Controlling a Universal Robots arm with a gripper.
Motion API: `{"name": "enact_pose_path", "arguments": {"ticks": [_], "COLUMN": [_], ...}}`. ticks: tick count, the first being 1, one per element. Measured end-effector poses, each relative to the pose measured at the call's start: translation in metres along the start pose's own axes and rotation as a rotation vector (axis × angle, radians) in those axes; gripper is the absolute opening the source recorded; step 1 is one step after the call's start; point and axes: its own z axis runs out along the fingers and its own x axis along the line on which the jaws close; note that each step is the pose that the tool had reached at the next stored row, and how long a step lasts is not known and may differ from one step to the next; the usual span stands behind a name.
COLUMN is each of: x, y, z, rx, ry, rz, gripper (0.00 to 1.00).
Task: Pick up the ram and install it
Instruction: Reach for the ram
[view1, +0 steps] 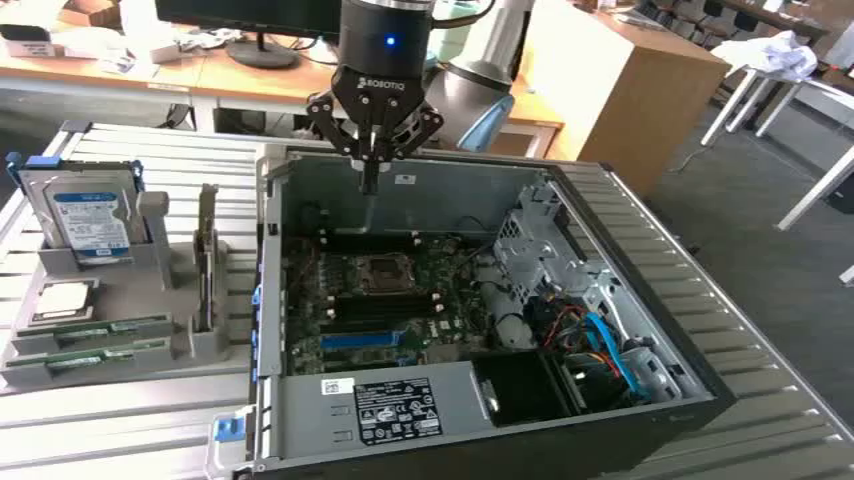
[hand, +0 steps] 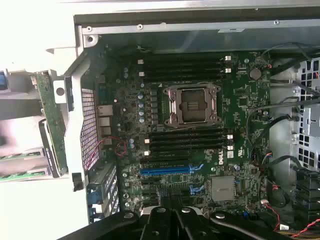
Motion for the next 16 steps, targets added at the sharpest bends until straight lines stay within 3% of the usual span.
{"name": "enact_pose_path", "arguments": {"ticks": [16], "x": [0.0069], "y": [-0.0004], "z": [-0.0002], "rx": [-0.0001], "ry": [0.0000], "rz": [0.000], "gripper": [0.10]}}
